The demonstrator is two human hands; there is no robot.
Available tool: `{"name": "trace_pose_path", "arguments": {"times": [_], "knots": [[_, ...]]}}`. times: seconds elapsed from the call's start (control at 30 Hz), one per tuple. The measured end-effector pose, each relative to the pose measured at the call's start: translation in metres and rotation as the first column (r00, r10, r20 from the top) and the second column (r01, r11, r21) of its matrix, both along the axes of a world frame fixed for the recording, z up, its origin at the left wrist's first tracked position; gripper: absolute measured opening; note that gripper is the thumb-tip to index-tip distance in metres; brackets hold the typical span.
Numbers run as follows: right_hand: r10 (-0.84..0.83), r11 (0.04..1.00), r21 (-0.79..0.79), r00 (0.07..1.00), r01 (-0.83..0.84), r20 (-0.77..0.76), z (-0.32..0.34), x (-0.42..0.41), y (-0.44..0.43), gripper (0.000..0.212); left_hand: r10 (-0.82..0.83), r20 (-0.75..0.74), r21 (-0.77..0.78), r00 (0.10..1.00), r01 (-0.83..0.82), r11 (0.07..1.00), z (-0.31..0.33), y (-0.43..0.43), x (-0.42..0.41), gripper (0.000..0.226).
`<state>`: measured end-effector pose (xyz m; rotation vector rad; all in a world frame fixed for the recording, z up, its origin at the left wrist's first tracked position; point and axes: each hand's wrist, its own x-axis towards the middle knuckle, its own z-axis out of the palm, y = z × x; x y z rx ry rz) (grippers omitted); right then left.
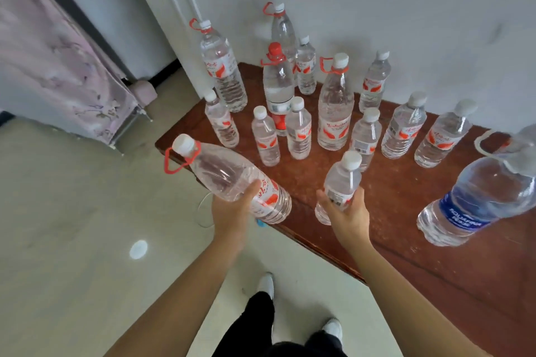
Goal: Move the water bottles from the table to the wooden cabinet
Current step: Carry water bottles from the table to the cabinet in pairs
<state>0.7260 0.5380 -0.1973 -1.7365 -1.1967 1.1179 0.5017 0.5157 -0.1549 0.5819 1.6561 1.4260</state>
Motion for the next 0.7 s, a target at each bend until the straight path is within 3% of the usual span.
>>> {"name": "trace_pose_path", "arguments": {"times": [0.3,0.4,0.47,0.57,0.7], "knots": [[0.214,0.976,0.077,0.963,-0.204,-0.162,0.034,-0.151,-0.026,0.058,0.346,-0.019,0.109,0.938,-0.343,0.933,0.019,-0.118,-0.125,0.087],[0.317,0.945,0.132,0.937,-0.299,-0.147,0.042,-0.219,-0.049,0.057,0.464,0.006,0.174,0.886,-0.458,0.872,0.031,-0.165,-0.179,0.07],[0.405,0.908,0.173,0.905,-0.382,-0.13,0.048,-0.284,-0.073,0.057,0.547,0.012,0.203,0.837,-0.538,0.818,0.036,-0.207,-0.23,0.061],[0.529,0.839,0.218,0.842,-0.499,-0.11,0.057,-0.377,-0.109,0.058,0.633,0.008,0.238,0.774,-0.617,0.751,0.041,-0.269,-0.305,0.08],[0.657,0.748,0.246,0.741,-0.616,-0.141,0.067,-0.493,-0.163,0.053,0.705,-0.029,0.305,0.709,-0.665,0.682,0.053,-0.349,-0.391,0.079]]}}
